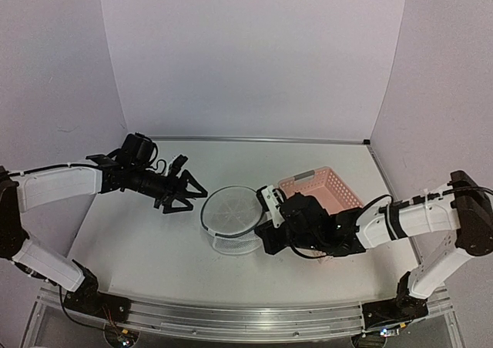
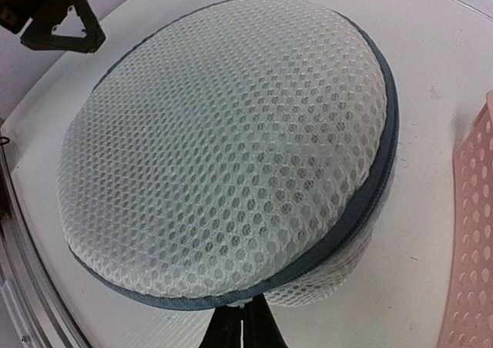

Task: Unzip the laundry bag and remove the bra
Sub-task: Adjust the laundry bag at the center of the board.

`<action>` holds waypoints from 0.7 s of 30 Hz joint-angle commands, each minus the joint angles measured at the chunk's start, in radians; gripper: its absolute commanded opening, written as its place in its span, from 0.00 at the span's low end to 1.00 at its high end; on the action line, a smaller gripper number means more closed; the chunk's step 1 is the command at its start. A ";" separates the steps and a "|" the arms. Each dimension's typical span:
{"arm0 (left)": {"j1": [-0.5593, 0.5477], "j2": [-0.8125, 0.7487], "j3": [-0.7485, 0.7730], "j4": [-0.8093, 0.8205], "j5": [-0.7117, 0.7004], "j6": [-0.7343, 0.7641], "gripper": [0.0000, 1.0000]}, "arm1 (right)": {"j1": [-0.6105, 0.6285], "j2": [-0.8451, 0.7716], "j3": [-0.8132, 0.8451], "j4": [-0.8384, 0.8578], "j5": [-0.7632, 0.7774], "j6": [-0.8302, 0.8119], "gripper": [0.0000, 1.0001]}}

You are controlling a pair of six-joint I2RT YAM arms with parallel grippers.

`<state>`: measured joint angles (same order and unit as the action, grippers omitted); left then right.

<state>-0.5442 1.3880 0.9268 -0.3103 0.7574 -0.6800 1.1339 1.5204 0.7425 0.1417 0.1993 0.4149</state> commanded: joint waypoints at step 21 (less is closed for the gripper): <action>-0.056 -0.109 -0.310 0.519 -0.030 -0.466 0.86 | 0.028 0.348 0.423 0.108 -0.088 0.163 0.00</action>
<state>-0.5915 1.2594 0.6254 0.0360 0.7708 -1.0519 1.1511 1.8393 1.0878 0.2012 0.1379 0.5842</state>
